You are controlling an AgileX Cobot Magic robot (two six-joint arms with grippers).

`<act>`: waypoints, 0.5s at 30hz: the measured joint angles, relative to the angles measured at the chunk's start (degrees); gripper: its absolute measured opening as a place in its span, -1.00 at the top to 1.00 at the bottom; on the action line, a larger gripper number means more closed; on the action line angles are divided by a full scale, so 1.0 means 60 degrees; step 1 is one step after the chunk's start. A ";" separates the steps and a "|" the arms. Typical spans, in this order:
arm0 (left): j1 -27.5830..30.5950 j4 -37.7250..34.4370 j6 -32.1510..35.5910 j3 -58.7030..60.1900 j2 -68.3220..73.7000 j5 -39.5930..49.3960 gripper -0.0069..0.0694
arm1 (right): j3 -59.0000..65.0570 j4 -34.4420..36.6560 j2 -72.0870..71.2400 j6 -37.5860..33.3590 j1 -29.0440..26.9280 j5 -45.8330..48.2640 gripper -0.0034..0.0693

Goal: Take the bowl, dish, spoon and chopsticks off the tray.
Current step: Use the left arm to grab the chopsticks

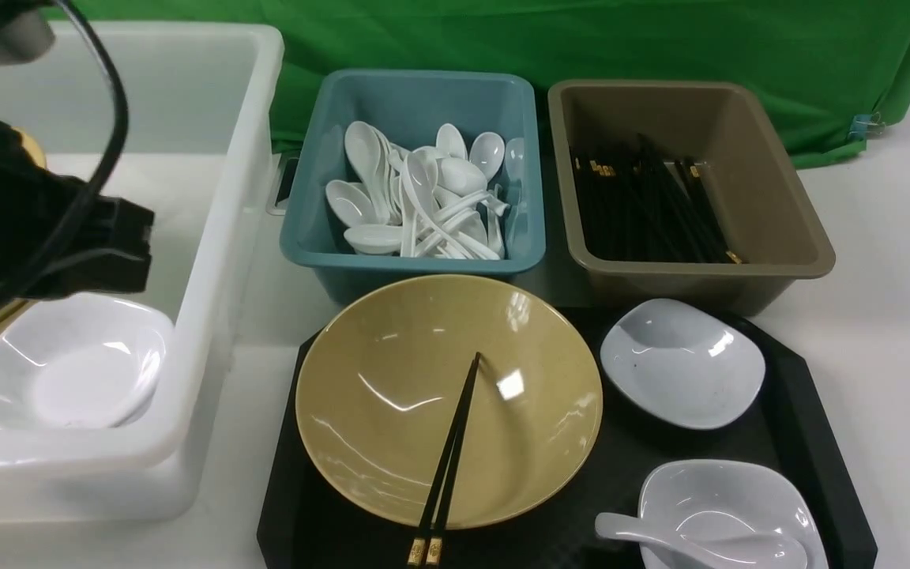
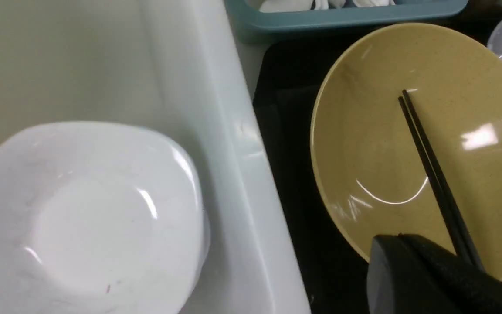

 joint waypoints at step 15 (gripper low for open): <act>-0.0434 -0.0661 0.0792 0.0011 0.0000 0.0898 0.84 | -0.4396 -0.1134 0.4879 -0.1071 0.0733 0.2748 0.92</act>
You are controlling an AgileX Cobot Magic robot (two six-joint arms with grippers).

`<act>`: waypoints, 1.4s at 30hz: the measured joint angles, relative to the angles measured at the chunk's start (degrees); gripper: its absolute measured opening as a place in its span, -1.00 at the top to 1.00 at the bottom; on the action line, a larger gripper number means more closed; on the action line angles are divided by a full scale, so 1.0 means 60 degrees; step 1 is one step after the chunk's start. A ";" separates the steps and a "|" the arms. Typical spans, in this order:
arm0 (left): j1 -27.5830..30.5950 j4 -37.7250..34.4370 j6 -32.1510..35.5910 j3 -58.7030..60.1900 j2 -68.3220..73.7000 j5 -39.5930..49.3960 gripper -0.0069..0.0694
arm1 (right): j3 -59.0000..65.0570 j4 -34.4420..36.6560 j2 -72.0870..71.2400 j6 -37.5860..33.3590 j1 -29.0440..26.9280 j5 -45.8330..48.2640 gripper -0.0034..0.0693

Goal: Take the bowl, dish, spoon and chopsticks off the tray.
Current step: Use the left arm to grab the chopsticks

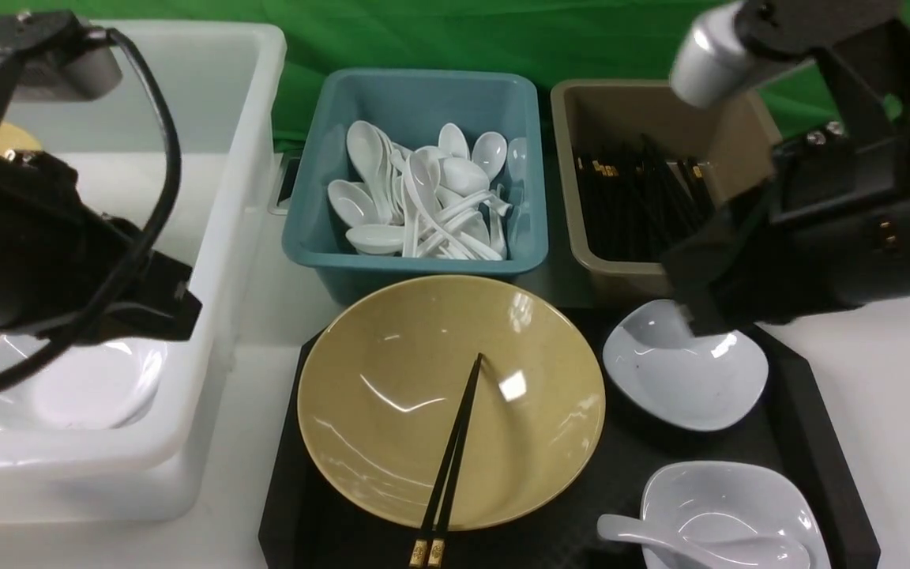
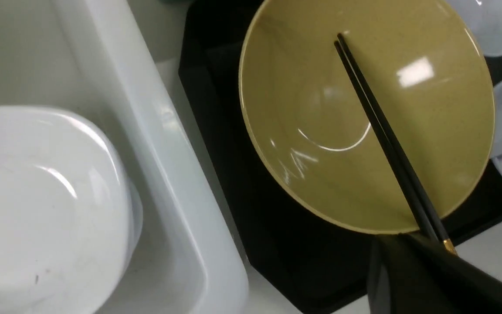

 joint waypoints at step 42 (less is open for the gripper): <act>-0.3789 0.0449 -0.2689 -0.3024 0.7859 -0.0744 0.68 | 0.0660 0.0745 -0.0029 -0.1475 -0.3249 0.1160 0.90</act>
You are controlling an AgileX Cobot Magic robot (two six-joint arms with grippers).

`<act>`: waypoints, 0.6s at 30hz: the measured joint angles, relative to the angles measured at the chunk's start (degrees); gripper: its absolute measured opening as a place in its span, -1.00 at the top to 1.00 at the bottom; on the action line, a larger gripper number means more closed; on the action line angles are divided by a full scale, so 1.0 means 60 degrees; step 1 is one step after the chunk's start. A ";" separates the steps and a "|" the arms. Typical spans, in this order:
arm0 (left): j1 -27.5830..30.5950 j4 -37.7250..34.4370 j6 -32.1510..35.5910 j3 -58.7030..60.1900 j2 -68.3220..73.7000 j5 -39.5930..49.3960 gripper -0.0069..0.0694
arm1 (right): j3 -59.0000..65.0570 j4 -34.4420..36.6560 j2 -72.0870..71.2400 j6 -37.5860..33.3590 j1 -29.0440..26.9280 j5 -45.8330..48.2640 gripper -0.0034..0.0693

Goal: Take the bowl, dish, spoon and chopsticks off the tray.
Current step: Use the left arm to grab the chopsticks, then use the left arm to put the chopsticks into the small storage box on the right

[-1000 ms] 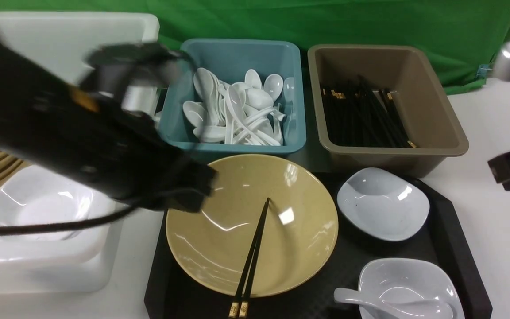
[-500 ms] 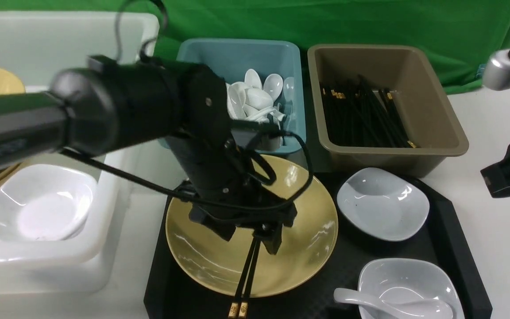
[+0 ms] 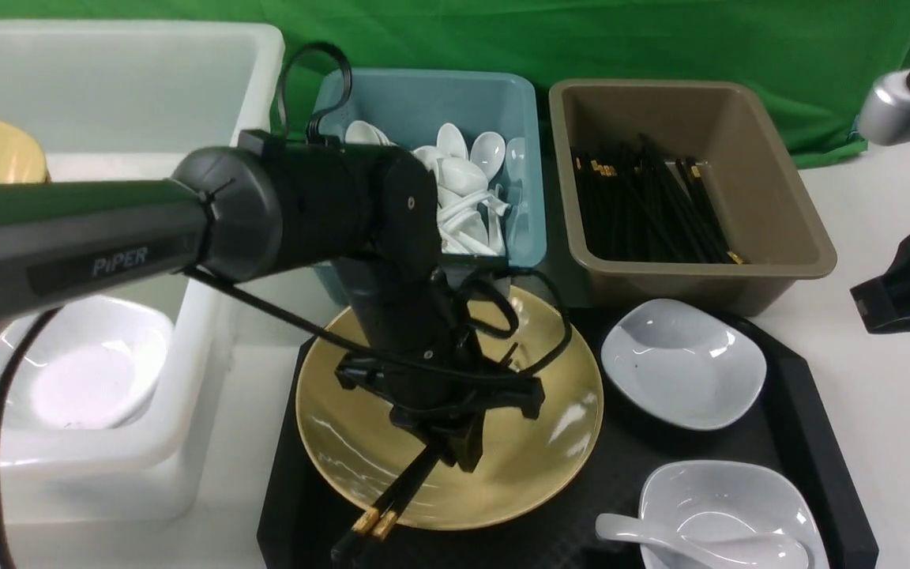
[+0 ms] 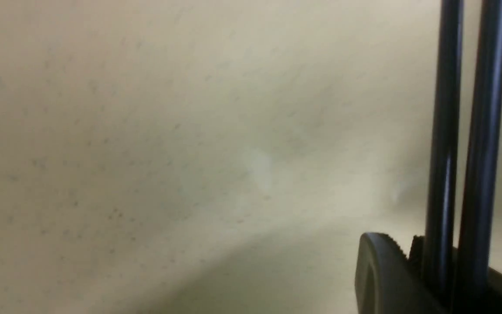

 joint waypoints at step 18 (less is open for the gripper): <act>0.0000 -0.0218 0.0018 -0.5603 0.1138 -0.2712 0.68 | 0.0008 0.1306 0.0000 -0.0640 0.0000 0.0019 0.88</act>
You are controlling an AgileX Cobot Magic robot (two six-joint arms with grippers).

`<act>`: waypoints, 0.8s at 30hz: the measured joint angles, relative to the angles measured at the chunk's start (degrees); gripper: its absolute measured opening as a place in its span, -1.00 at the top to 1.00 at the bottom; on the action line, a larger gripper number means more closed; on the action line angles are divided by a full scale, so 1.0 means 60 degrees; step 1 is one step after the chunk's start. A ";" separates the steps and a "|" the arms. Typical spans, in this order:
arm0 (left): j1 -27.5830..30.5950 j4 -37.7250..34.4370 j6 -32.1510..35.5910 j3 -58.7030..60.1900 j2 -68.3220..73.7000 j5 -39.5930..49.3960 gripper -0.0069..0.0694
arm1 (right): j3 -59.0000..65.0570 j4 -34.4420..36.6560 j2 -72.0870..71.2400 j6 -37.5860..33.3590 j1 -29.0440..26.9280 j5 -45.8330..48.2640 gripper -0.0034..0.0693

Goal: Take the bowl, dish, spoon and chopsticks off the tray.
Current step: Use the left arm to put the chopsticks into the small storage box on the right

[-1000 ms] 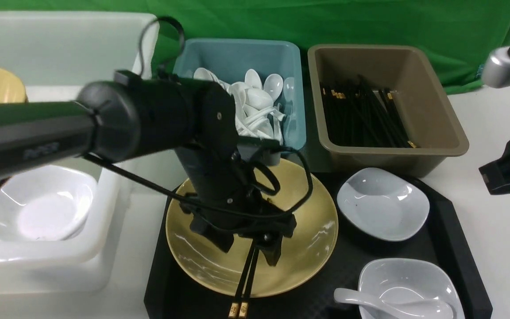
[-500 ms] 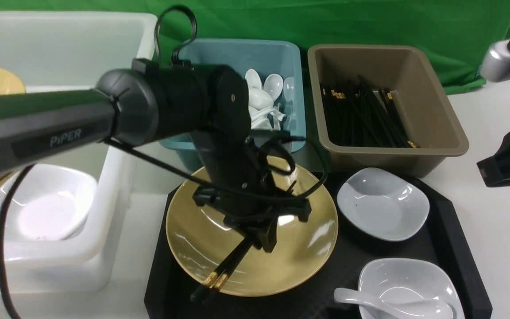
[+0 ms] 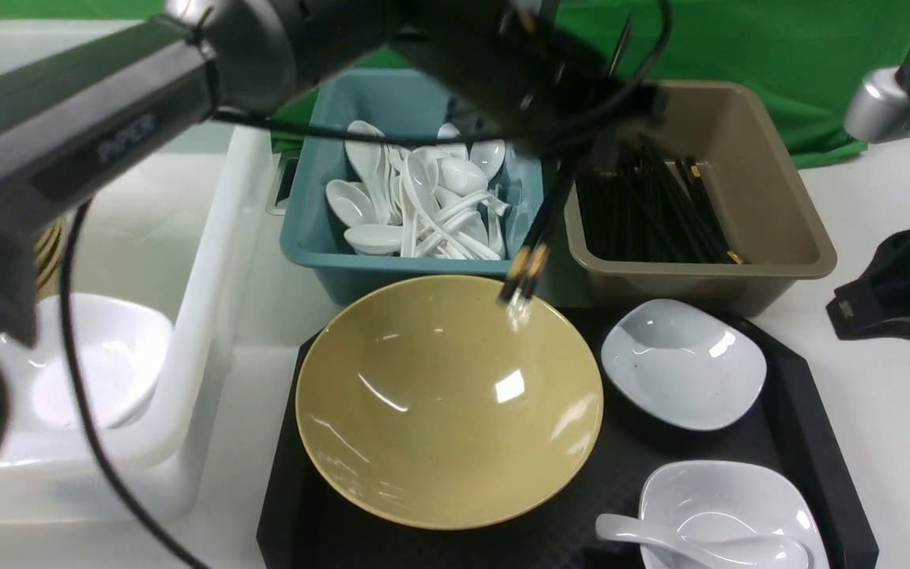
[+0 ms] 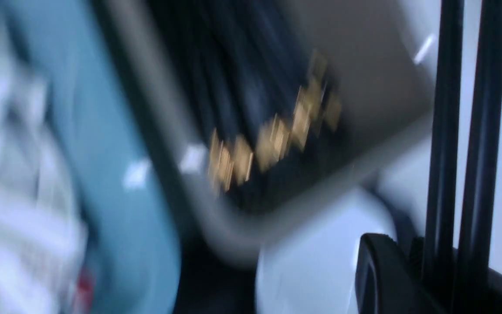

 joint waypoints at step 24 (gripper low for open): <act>0.0000 -0.0701 0.1493 -0.4547 0.5137 -0.4848 0.53 | 0.0054 0.0439 -0.2452 -0.0708 0.0000 -0.0916 0.87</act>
